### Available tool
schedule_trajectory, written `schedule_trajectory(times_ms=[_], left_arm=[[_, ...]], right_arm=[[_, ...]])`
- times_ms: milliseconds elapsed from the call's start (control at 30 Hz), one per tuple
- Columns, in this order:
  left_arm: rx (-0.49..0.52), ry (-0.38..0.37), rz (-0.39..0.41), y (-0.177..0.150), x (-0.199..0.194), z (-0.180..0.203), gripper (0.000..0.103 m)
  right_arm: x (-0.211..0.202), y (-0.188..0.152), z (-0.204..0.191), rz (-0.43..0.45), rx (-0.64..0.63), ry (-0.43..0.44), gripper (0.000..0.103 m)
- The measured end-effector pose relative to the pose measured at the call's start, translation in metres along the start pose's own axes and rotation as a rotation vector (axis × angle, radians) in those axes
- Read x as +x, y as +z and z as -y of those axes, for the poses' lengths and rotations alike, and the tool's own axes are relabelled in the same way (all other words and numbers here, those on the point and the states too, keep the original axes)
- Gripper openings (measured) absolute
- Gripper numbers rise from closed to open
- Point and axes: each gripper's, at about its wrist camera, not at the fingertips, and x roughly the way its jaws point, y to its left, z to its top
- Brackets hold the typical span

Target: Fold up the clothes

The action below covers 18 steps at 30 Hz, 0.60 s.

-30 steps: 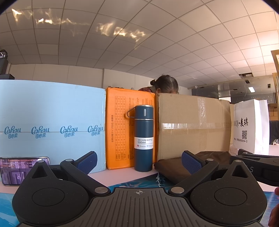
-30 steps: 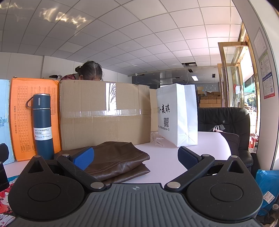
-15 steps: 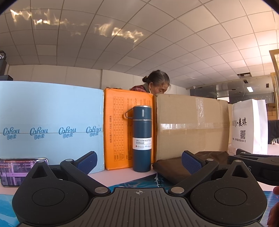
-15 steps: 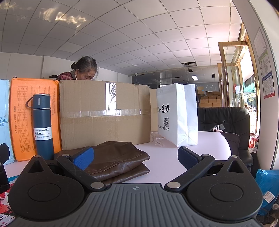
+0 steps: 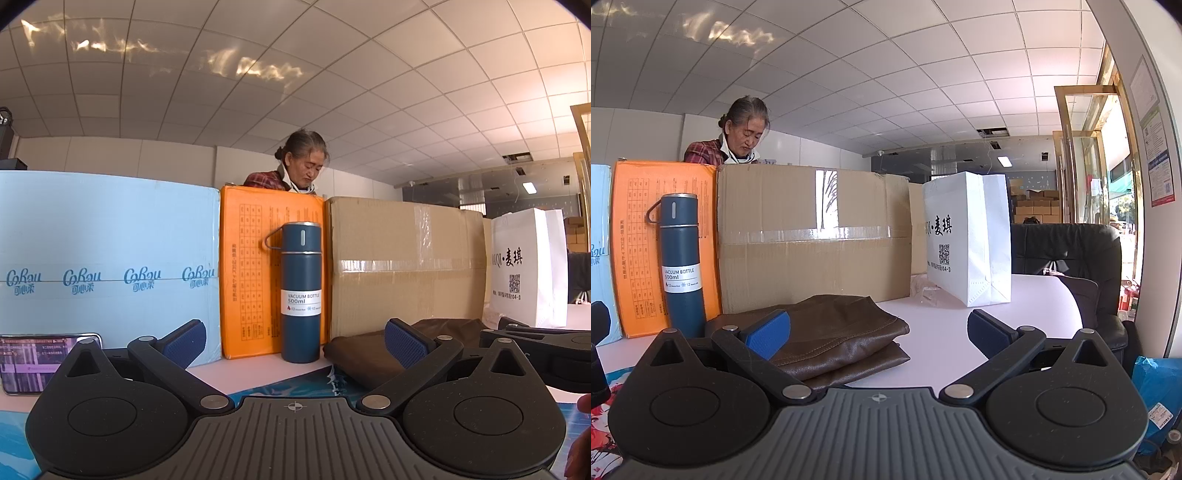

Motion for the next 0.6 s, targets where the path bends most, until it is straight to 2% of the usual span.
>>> schedule_trajectory(times_ms=[300,600], left_arm=[[0.020,0.010,-0.015,0.000,0.001,0.001,0.103],[0.062,0.033,-0.075,0.000,0.008,0.006,0.103]], right_arm=[[0.007,0.000,-0.001,-0.045,-0.005,-0.001,0.103],[0.031,-0.004,-0.013,-0.190,-0.072,0.010,0.103]])
